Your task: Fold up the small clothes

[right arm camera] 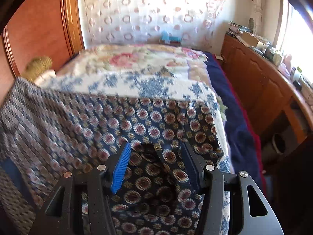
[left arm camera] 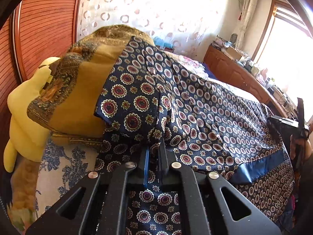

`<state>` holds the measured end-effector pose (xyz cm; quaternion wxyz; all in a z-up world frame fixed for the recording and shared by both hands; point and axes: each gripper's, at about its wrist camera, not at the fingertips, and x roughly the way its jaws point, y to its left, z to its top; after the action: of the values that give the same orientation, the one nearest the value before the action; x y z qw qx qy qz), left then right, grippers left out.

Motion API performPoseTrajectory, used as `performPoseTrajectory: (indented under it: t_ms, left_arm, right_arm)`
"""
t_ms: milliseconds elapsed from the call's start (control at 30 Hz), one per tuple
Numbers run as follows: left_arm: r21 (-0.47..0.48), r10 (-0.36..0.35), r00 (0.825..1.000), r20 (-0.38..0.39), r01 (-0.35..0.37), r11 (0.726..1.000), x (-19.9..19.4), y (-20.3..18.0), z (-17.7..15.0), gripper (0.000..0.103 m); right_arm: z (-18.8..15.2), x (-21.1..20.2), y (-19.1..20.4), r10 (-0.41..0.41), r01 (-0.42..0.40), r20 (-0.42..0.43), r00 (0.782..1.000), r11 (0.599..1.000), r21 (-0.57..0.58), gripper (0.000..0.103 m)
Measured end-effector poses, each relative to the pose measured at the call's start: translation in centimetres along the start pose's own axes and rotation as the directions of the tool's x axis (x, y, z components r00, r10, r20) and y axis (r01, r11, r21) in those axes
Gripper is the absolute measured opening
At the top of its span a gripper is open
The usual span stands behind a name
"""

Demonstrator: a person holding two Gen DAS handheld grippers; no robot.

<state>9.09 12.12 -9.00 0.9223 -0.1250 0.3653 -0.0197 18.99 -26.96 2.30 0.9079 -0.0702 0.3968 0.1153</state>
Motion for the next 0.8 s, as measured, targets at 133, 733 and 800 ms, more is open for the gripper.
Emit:
performPoseTrajectory:
  t_ms: [133, 733, 800]
  left_arm:
    - [0.003, -0.001, 0.999, 0.033, 0.001, 1.0, -1.0, -0.1, 0.1, 0.005]
    - [0.008, -0.062, 0.985, 0.161, 0.062, 0.998, -7.9, -0.8, -1.4, 0.003]
    - [0.006, -0.068, 0.983, 0.173, 0.068, 0.998, -8.7, -0.8, -1.5, 0.003]
  right_arm:
    - [-0.9, -0.3, -0.1, 0.002, -0.002, -0.003, 1.0, 1.0, -0.027, 0.001]
    - [-11.1, -12.5, -2.4, 0.098, -0.129, 0.235, 0.967, 0.984, 0.12, 0.0]
    - [-11.5, -12.5, -2.2, 0.107, -0.136, 0.238, 0.965, 0.984, 0.11, 0.0]
